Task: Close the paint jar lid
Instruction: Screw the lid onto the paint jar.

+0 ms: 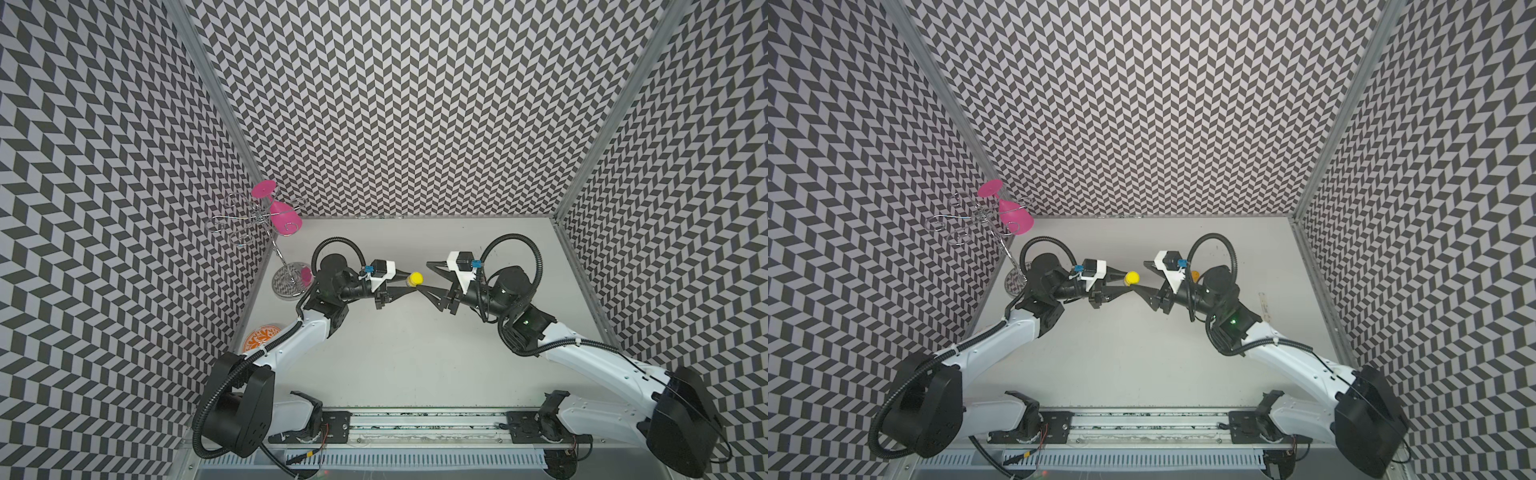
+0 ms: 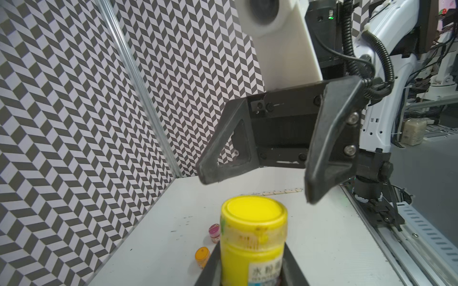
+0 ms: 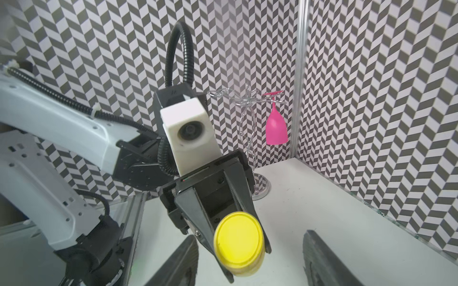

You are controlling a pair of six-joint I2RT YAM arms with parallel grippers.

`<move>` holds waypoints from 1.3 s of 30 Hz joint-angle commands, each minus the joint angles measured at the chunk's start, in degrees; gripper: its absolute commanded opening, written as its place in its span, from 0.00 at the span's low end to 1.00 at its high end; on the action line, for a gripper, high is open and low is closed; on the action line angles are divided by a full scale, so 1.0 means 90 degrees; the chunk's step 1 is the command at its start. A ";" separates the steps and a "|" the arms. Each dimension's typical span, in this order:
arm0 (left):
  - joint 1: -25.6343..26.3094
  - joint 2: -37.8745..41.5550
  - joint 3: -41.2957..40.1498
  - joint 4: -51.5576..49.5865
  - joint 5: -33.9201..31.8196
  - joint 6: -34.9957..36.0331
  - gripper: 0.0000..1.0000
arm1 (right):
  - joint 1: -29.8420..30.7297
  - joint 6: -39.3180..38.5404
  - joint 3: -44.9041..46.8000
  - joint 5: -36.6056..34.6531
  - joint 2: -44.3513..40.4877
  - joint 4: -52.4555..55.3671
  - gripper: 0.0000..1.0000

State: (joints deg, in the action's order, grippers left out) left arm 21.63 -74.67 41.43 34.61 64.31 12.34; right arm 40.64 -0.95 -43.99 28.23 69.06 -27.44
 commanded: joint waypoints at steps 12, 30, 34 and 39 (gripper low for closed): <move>0.0029 -0.0038 0.0253 -0.0213 0.0209 0.0153 0.26 | -0.0004 -0.0216 -0.0435 0.0692 0.0403 -0.0379 0.54; 0.0130 0.0132 0.0208 -0.0375 -0.0592 0.0401 0.26 | -0.0004 -0.0032 -0.0571 0.0503 0.0583 -0.0262 0.18; 0.0232 0.0409 -0.0055 -0.0125 -0.1836 0.0542 0.26 | 0.0001 0.0260 -0.0648 0.0230 0.0708 -0.0255 0.07; 0.0281 0.0806 -0.0398 0.0237 -0.3231 0.0696 0.26 | 0.0034 0.0726 -0.0698 -0.0095 0.0842 -0.0242 0.00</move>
State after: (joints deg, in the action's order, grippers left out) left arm 23.97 -69.47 38.87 32.51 47.11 16.05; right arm 40.34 1.63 -49.32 29.76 75.64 -27.99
